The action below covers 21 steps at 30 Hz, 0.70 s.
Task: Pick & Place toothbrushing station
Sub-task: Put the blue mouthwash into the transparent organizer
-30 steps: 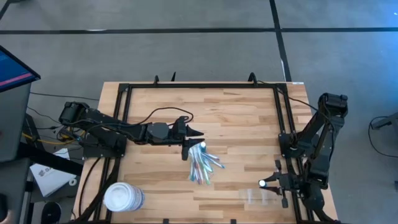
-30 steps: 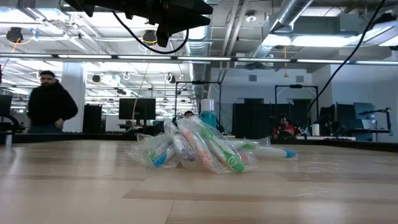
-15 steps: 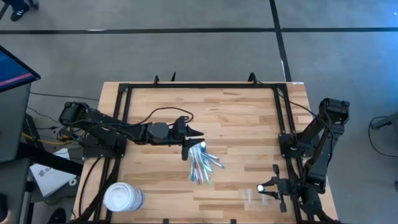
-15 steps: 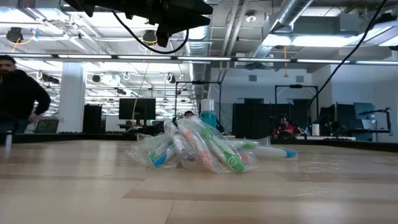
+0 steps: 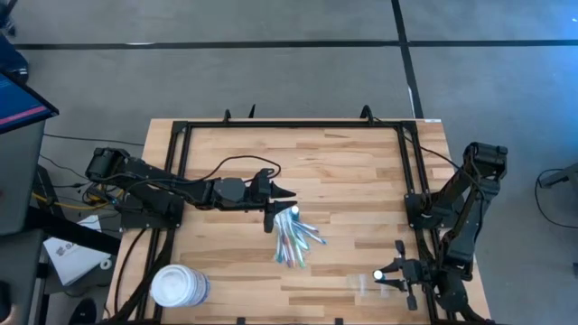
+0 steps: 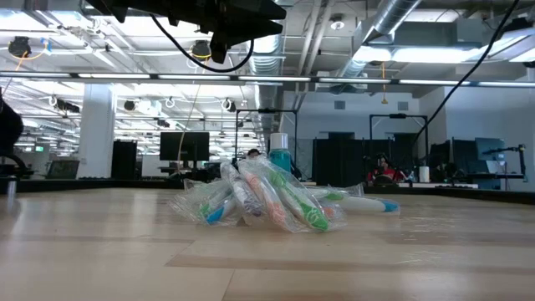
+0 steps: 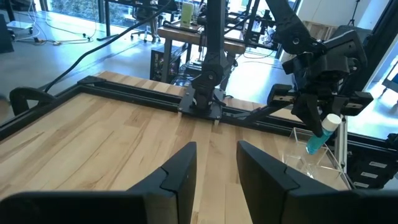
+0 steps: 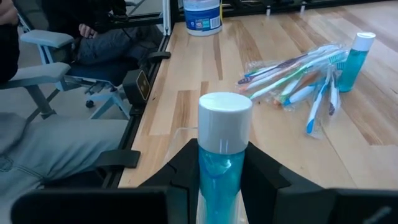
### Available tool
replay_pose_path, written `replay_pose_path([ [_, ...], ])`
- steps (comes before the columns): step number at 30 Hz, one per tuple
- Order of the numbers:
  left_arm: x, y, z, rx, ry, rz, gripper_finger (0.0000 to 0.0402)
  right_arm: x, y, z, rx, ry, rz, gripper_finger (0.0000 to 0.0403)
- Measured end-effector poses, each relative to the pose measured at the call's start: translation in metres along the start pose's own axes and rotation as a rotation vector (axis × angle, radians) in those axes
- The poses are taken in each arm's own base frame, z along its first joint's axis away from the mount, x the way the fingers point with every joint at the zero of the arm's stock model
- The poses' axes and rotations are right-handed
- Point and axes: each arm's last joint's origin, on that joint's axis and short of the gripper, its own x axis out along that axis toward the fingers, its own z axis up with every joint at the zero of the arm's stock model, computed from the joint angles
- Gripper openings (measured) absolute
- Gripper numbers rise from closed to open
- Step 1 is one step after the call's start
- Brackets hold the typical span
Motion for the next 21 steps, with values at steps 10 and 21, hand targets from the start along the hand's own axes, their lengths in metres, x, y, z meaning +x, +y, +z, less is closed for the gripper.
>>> replay_pose_path([
  [10, 0.0, 0.0, 0.0, 0.0, 0.0, 0.0, 0.0108, 0.009, 0.005, -0.014, -0.026, 0.004, -0.018, 0.0078],
  [21, 0.0, 0.0, 0.0, 0.0, 0.0, 0.0, 0.0108, 0.018, 0.002, -0.011, -0.013, 0.032, -0.036, 0.0114],
])
